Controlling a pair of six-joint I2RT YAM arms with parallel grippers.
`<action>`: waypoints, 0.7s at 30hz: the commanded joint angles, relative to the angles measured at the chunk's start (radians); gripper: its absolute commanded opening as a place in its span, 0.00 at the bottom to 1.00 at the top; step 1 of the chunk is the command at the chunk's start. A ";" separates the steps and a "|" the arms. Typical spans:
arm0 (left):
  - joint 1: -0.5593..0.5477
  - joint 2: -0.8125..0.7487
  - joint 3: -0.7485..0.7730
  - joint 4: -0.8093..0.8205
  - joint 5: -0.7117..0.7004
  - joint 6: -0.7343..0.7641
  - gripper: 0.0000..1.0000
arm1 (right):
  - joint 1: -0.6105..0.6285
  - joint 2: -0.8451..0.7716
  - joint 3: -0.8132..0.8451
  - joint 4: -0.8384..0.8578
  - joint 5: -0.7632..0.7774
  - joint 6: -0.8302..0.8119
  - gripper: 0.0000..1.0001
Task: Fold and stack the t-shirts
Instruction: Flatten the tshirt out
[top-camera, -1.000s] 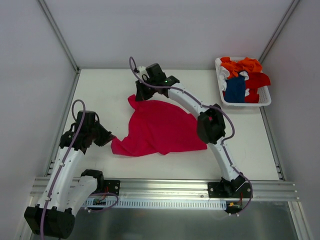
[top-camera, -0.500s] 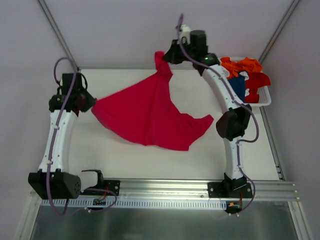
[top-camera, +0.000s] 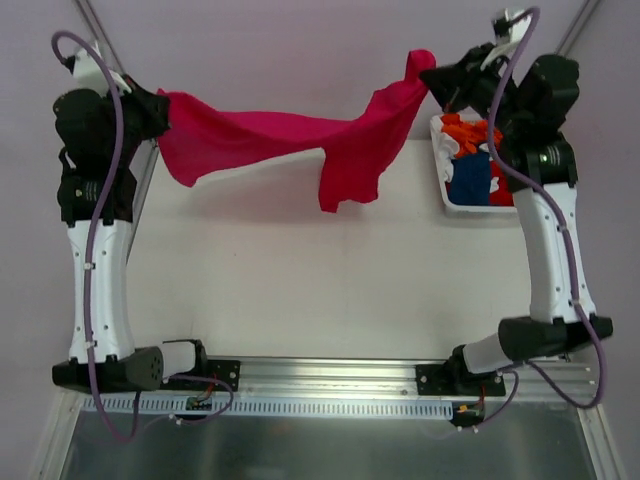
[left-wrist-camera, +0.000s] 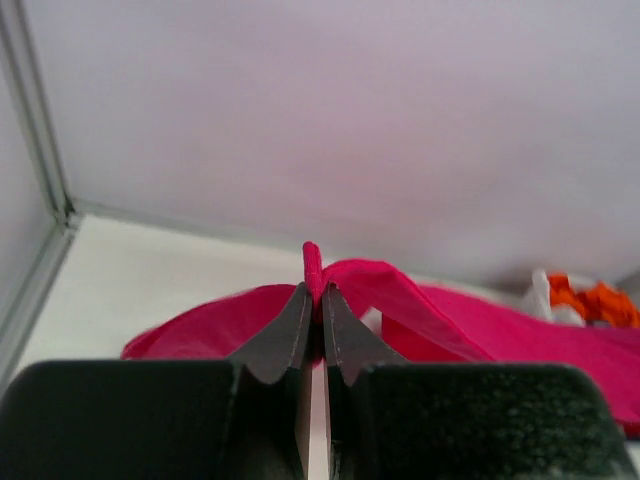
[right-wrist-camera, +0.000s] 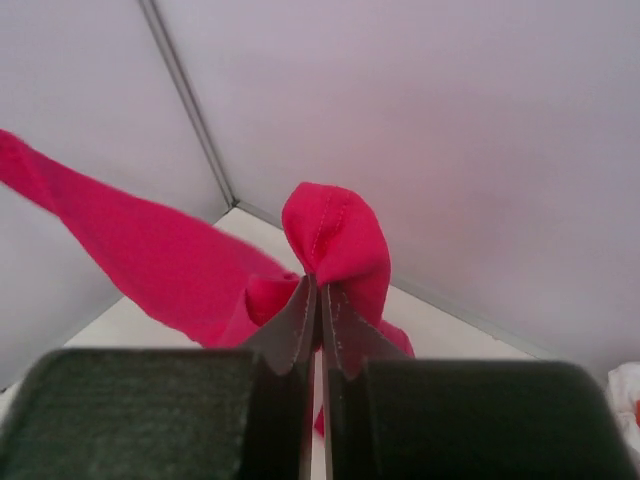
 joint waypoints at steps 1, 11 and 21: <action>-0.021 -0.129 -0.316 0.087 0.110 0.055 0.00 | -0.010 -0.178 -0.307 0.004 -0.027 -0.126 0.00; -0.024 -0.676 -1.072 0.084 0.107 0.031 0.00 | 0.120 -0.664 -1.197 -0.193 0.025 -0.004 0.00; -0.023 -0.650 -0.887 -0.201 0.203 0.120 0.99 | 0.329 -0.702 -1.147 -0.508 -0.019 0.095 0.97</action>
